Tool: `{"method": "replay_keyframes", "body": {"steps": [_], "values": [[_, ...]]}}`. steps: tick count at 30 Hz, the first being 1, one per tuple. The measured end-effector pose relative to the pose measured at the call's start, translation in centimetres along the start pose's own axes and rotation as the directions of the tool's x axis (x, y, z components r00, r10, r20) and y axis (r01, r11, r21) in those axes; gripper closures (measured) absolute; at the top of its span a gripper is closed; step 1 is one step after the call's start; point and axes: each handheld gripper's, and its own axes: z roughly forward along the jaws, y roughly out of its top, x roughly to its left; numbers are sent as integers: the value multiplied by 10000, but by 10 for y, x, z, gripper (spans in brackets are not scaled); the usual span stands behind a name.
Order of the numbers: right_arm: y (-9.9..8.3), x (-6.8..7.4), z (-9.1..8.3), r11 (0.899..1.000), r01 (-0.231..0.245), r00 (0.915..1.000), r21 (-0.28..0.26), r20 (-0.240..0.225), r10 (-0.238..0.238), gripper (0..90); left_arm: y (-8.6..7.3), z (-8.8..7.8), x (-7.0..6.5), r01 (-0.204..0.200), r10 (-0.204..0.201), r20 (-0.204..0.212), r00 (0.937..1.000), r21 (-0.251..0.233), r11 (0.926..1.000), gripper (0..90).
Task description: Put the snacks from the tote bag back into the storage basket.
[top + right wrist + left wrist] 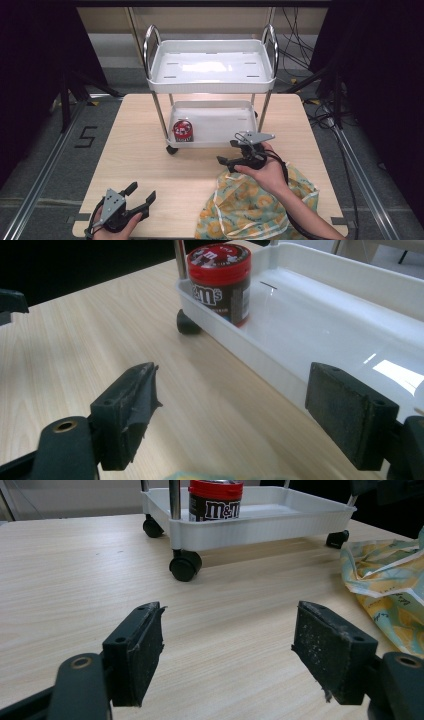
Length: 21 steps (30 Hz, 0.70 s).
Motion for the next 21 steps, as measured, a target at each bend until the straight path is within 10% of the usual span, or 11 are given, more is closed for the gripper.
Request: {"method": "replay_keyframes", "body": {"steps": [21], "values": [[-52,-4,-28,9995,-245,9997,178,-18,245,222,-1,1,-1,-61,59,90,9999,120,9999,272]]}}
